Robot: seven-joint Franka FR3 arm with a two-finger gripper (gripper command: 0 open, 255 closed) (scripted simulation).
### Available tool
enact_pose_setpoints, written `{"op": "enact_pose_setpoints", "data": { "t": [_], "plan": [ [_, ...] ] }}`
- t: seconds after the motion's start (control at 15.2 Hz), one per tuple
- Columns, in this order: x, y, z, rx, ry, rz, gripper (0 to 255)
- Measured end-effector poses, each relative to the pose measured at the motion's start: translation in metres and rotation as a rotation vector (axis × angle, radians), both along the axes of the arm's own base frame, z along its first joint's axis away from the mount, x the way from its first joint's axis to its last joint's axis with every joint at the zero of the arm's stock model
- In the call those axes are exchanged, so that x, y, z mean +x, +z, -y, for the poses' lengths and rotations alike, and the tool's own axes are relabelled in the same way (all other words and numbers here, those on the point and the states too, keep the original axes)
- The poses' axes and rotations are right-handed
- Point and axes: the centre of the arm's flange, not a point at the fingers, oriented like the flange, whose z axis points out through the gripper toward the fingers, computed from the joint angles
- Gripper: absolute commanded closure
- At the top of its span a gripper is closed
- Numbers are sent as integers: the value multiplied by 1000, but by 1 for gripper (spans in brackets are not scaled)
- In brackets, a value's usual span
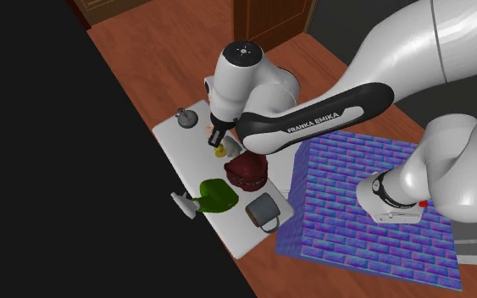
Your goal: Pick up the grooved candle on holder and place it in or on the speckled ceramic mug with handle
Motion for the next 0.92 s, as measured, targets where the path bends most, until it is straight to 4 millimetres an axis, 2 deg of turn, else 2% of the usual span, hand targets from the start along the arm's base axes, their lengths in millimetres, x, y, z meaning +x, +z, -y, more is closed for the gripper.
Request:
{"op": "enact_pose_setpoints", "data": {
  "t": [0.4,0.92],
  "plan": [
    [0,2,0,0,0,0,255],
    [-1,40,0,0,0,0,255]
  ]
}}
